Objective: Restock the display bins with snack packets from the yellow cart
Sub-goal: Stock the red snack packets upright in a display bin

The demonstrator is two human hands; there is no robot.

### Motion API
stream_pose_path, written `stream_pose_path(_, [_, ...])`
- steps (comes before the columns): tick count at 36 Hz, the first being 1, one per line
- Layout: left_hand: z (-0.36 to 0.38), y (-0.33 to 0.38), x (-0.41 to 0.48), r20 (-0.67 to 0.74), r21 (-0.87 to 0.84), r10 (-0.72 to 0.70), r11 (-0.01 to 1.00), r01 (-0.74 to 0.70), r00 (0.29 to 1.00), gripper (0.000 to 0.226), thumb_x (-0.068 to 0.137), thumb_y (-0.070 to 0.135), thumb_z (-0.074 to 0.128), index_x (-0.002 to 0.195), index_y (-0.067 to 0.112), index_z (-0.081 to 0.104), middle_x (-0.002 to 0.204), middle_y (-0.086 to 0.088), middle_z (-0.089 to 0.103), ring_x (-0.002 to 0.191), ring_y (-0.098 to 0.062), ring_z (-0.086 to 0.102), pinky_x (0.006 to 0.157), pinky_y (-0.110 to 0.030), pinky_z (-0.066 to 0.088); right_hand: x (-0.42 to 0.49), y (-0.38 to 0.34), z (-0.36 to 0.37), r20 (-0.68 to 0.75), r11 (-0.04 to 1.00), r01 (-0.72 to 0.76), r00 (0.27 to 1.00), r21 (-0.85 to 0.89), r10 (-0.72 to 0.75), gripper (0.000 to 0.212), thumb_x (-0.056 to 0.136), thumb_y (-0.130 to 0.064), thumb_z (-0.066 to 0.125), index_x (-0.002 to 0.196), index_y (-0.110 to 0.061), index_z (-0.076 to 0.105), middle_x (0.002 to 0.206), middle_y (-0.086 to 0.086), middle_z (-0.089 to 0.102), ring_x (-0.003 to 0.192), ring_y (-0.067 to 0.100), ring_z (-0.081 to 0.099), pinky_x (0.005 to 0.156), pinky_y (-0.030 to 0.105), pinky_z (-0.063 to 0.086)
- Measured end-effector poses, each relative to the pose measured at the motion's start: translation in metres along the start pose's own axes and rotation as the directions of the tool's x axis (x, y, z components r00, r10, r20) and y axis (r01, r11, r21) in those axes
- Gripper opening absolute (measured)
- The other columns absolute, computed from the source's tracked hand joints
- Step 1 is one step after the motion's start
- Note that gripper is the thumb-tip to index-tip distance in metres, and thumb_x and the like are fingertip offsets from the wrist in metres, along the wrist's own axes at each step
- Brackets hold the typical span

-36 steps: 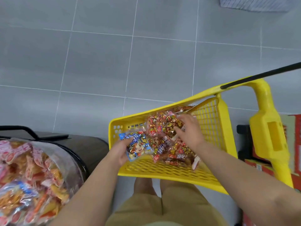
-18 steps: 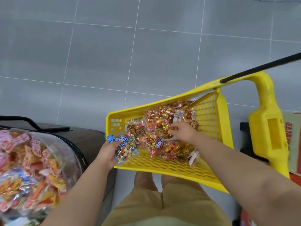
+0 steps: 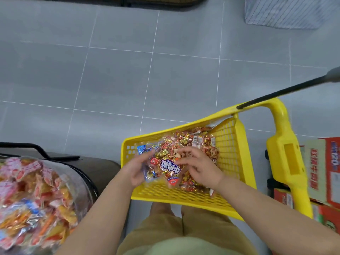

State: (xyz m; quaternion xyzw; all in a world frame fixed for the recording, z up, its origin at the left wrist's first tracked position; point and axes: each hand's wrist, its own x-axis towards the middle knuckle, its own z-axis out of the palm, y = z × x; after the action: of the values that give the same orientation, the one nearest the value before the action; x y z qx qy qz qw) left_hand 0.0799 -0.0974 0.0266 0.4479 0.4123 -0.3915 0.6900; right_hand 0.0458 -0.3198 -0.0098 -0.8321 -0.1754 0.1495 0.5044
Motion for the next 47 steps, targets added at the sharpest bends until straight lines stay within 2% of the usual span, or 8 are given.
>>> stream_pose_path(3, [0.001,0.002,-0.004,0.000,0.067,0.072,0.995,-0.071,0.997,0.047,0.090,-0.002,0.054,0.135,-0.005,0.045,0.131,-0.032,0.052,0.114,-0.044,0.054,0.102,-0.060,0.040,0.002,-0.012,-0.001,-0.050,0.946,-0.213,0.972,0.243,0.232,0.052,0.079,0.018,0.044,0.087,-0.024,0.073,0.124,-0.019,0.048,0.108,-0.011,0.049,0.085,0.010,0.042])
stream_pose_path(8, [-0.004,-0.001,-0.006,-0.005,0.056,0.106,0.993,-0.106,0.994,0.047,0.089,-0.010,0.052,0.134,-0.002,0.045,0.126,-0.032,0.055,0.103,-0.040,0.058,0.096,-0.060,0.044,0.018,-0.008,0.002,-0.225,0.702,-0.458,0.727,0.545,0.649,0.041,0.089,-0.004,0.050,0.089,-0.042,0.065,0.120,-0.007,0.057,0.110,0.013,0.053,0.093,0.032,0.042])
stream_pose_path(14, [-0.027,-0.009,0.005,-0.101,0.001,0.129,0.992,-0.129,0.987,0.048,0.088,-0.008,0.055,0.134,0.003,0.045,0.120,-0.029,0.060,0.086,-0.035,0.066,0.068,-0.050,0.057,0.002,0.050,0.004,0.048,0.601,-0.725,0.624,-0.337,0.780,0.060,0.085,-0.007,0.058,0.142,-0.016,0.039,0.150,0.007,0.031,0.139,0.025,0.025,0.114,0.033,0.020])
stream_pose_path(23, [-0.057,-0.032,0.025,-0.169,0.090,0.106,0.992,-0.092,0.980,0.046,0.088,-0.009,0.056,0.131,0.009,0.049,0.103,-0.018,0.069,0.082,-0.032,0.070,0.064,-0.044,0.060,-0.001,0.077,0.020,0.182,0.554,-0.461,0.632,-0.693,0.753,0.049,0.085,-0.014,0.064,0.131,-0.023,0.049,0.125,0.004,0.057,0.108,0.022,0.056,0.083,0.033,0.051])
stream_pose_path(29, [-0.063,-0.030,0.027,-0.144,0.112,0.076,0.992,-0.060,0.987,0.045,0.089,-0.005,0.057,0.131,0.009,0.049,0.110,-0.020,0.068,0.088,-0.033,0.069,0.066,-0.044,0.057,-0.009,0.073,0.012,0.186,0.673,-0.574,0.680,-0.466,0.709,0.010,0.085,-0.035,0.067,0.089,-0.030,0.060,0.090,-0.008,0.059,0.087,0.015,0.057,0.067,0.024,0.047])
stream_pose_path(33, [-0.064,-0.021,0.023,-0.116,0.140,0.094,0.987,-0.078,0.989,0.047,0.089,-0.005,0.057,0.133,0.009,0.046,0.114,-0.023,0.065,0.092,-0.036,0.066,0.071,-0.048,0.056,-0.018,0.057,0.005,0.035,0.685,-0.727,0.684,-0.045,0.728,0.022,0.088,-0.026,0.064,0.074,-0.025,0.048,0.065,-0.015,0.044,0.060,0.003,0.044,0.045,0.009,0.033])
stream_pose_path(41, [-0.072,-0.006,-0.003,-0.088,0.109,0.164,0.982,-0.154,0.983,0.039,0.089,-0.005,0.056,0.125,0.009,0.050,0.103,-0.020,0.068,0.077,-0.029,0.071,0.062,-0.044,0.060,-0.013,0.006,-0.011,-0.065,0.450,-0.608,0.548,0.654,0.834,0.006,0.091,-0.025,0.061,0.090,-0.019,0.059,0.077,0.000,0.058,0.052,0.011,0.055,0.050,0.024,0.046])
stream_pose_path(47, [-0.083,-0.012,-0.050,-0.121,0.019,0.267,0.964,-0.266,0.956,0.032,0.089,-0.005,0.056,0.116,0.010,0.053,0.096,-0.017,0.068,0.068,-0.024,0.071,0.059,-0.039,0.060,0.008,-0.040,-0.014,0.061,0.173,-0.290,0.648,0.941,0.759,0.036,0.094,-0.019,0.053,0.129,-0.011,0.050,0.114,0.011,0.064,0.089,0.025,0.063,0.079,0.042,0.050])
